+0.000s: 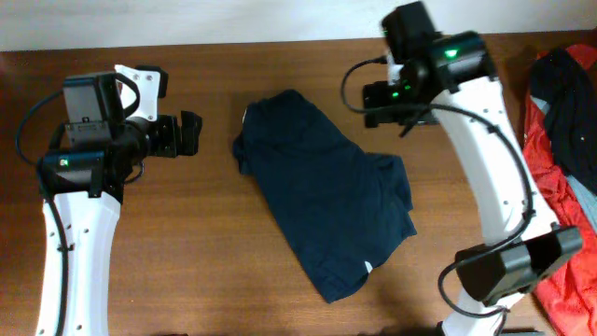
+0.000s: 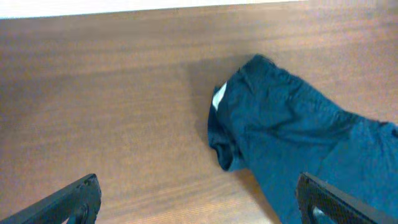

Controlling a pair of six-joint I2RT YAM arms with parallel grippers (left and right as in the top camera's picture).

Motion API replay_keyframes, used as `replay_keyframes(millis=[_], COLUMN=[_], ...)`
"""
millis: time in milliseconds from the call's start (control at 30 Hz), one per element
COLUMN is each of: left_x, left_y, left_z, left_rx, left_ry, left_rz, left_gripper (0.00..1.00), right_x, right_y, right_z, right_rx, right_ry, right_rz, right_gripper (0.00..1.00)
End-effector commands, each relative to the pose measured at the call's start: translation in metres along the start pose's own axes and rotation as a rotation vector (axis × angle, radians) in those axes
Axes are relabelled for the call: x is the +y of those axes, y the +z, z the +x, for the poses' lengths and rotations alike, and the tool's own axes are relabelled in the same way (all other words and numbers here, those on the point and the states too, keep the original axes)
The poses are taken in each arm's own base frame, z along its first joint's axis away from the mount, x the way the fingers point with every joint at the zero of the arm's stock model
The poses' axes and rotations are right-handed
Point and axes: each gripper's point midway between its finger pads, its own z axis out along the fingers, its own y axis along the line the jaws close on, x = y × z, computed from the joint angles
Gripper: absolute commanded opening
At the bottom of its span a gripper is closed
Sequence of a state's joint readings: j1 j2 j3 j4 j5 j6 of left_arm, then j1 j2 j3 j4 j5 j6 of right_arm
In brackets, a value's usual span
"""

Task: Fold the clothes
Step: 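Grasp the right side of the navy shorts with the right gripper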

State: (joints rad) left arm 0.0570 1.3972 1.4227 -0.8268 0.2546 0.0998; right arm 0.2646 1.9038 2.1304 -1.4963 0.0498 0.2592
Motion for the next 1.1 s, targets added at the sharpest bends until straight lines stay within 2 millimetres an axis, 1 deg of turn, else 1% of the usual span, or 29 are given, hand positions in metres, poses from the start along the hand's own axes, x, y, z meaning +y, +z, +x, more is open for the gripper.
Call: replay_keyframes(millis=[0, 100, 167, 233, 267, 300, 367, 467, 500, 533, 600, 633, 767, 867, 933, 967, 1000, 1067], left_x=[-0.011, -0.013, -0.013, -0.013, -0.013, -0.013, -0.013, -0.013, -0.013, -0.013, -0.013, -0.013, -0.013, -0.013, -0.013, -0.013, -0.013, -0.013], left_y=[-0.004, -0.004, -0.004, -0.004, -0.003, -0.003, -0.003, -0.003, -0.003, -0.003, -0.003, -0.003, -0.003, -0.003, -0.003, -0.003, -0.003, -0.003], left_z=[-0.011, -0.007, -0.005, -0.003, -0.003, -0.003, -0.003, -0.003, -0.003, -0.003, -0.003, -0.003, -0.003, -0.002, -0.002, -0.003, -0.002, -0.002], left_rx=[-0.032, -0.020, -0.011, -0.004, -0.003, -0.003, -0.003, -0.003, -0.003, -0.003, -0.003, -0.003, 0.000, 0.000, 0.000, 0.000, 0.000, 0.000], left_ry=[0.002, -0.002, -0.005, -0.006, -0.007, -0.007, -0.007, -0.007, -0.007, -0.007, -0.007, -0.007, -0.008, -0.008, -0.008, -0.007, -0.007, -0.007], left_rz=[0.055, 0.065, 0.066, 0.066, 0.066, 0.066, 0.066, 0.066, 0.066, 0.067, 0.067, 0.067, 0.067, 0.067, 0.067, 0.067, 0.064, 0.063], left_gripper=[0.99, 0.99, 1.00, 0.99, 0.99, 0.99, 0.99, 0.99, 0.99, 0.99, 0.99, 0.99, 0.99, 0.99, 0.99, 0.99, 0.99, 0.99], right_x=[-0.009, -0.019, -0.025, -0.028, -0.025, -0.023, -0.018, -0.019, -0.019, -0.018, -0.018, -0.014, -0.010, -0.009, -0.009, -0.010, -0.010, -0.011], right_y=[0.006, 0.027, 0.049, 0.065, 0.078, 0.083, 0.099, 0.128, 0.131, 0.139, 0.152, 0.158, 0.161, 0.162, 0.167, 0.170, 0.172, 0.170], right_z=[0.009, 0.029, 0.047, 0.064, 0.076, 0.082, 0.100, 0.123, 0.126, 0.130, 0.130, 0.129, 0.124, 0.122, 0.122, 0.123, 0.124, 0.126], right_rx=[0.088, 0.198, 0.276, 0.338, 0.380, 0.396, 0.448, 0.493, 0.495, 0.492, 0.467, 0.450, 0.422, 0.410, 0.398, 0.392, 0.394, 0.400], right_ry=[0.013, -0.001, -0.009, -0.028, -0.059, -0.068, -0.084, -0.078, -0.084, -0.086, -0.092, -0.093, -0.101, -0.103, -0.105, -0.105, -0.105, -0.106], right_rz=[-0.108, -0.112, -0.102, -0.098, -0.124, -0.140, -0.185, -0.193, -0.198, -0.202, -0.208, -0.233, -0.253, -0.254, -0.255, -0.255, -0.254, -0.248], right_gripper=[0.82, 0.81, 0.81, 0.80, 0.80, 0.79, 0.79, 0.77, 0.77, 0.77, 0.77, 0.75, 0.70, 0.61, 0.52, 0.45, 0.37, 0.22])
